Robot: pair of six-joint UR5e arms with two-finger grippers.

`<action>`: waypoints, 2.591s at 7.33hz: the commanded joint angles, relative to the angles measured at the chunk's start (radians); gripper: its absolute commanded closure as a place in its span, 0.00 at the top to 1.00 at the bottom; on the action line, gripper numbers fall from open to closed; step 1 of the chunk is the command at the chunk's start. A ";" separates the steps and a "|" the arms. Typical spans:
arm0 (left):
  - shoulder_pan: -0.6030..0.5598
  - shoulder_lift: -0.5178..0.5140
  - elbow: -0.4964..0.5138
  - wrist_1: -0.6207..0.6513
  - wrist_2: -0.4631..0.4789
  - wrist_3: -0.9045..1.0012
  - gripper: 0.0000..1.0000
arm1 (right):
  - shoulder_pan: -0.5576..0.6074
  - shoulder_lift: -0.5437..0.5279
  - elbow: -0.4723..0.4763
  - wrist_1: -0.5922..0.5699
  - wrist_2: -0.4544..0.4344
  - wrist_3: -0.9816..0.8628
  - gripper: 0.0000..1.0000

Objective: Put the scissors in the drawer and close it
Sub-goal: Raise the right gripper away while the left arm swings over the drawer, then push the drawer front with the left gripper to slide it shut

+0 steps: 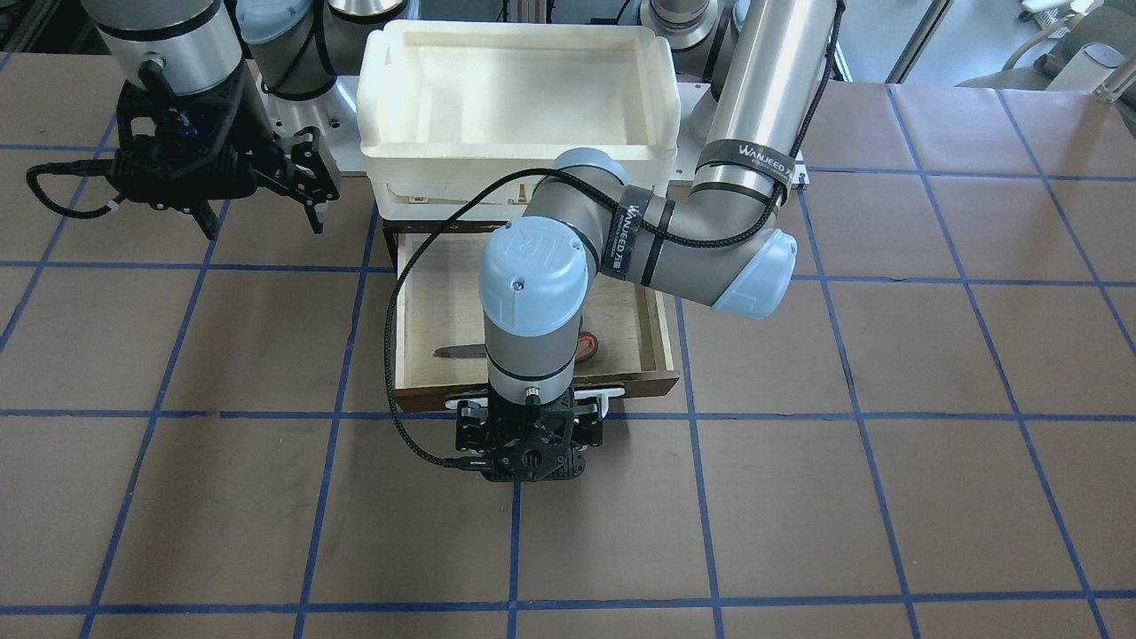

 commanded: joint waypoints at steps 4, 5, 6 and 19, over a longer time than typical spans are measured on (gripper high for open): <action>0.003 -0.055 0.003 -0.015 -0.002 -0.001 1.00 | -0.006 -0.035 0.008 0.009 0.004 -0.004 1.00; 0.003 -0.064 0.013 -0.018 -0.006 -0.001 1.00 | -0.006 -0.039 0.008 0.016 0.004 -0.007 1.00; 0.005 -0.075 0.026 -0.053 -0.006 -0.001 1.00 | -0.006 -0.046 0.008 0.016 0.003 -0.015 1.00; -0.012 0.003 0.040 -0.314 -0.090 -0.056 1.00 | -0.006 -0.054 0.008 0.052 -0.002 0.122 1.00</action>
